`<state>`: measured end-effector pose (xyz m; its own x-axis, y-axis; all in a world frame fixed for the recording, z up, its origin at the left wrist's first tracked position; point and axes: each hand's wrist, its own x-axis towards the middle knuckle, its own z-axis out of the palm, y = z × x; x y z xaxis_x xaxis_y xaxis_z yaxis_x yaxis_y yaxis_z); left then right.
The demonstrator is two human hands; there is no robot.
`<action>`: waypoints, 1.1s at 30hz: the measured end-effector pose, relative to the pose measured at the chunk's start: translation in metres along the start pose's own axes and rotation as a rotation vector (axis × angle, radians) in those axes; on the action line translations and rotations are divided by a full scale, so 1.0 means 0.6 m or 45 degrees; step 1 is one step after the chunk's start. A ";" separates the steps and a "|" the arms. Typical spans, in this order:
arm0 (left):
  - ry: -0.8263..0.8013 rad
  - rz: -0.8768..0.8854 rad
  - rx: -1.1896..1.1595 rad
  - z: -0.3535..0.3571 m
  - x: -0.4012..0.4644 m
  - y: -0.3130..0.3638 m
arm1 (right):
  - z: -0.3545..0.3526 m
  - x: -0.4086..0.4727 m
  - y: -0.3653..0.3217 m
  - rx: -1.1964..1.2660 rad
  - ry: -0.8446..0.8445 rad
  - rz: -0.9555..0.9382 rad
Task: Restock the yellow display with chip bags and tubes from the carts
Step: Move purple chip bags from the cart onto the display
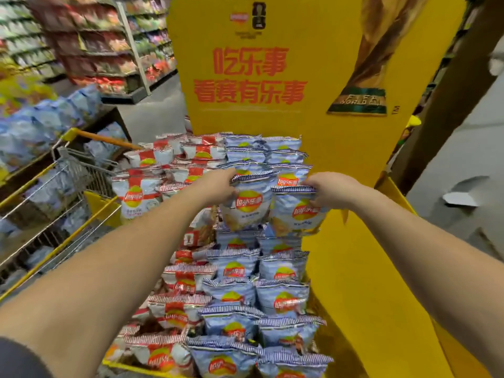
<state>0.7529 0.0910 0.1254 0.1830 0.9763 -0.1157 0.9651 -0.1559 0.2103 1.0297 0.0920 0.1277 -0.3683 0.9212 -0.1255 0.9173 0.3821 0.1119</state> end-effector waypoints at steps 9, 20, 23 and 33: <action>-0.131 -0.007 0.252 0.036 0.115 -0.044 | 0.075 0.147 0.022 0.046 -0.057 -0.166; 0.247 -0.247 0.462 0.095 0.157 -0.068 | 0.129 0.228 -0.010 0.026 0.123 0.143; 0.347 -0.298 0.449 0.116 0.150 -0.061 | 0.143 0.225 -0.024 0.013 0.173 0.228; 0.424 -0.319 0.075 0.092 0.057 -0.008 | 0.139 0.119 -0.050 0.418 0.451 0.334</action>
<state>0.7648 0.1169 0.0671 -0.1197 0.9788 0.1660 0.9829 0.0933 0.1586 0.9882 0.1400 0.0334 -0.0974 0.9727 0.2108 0.9632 0.1454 -0.2259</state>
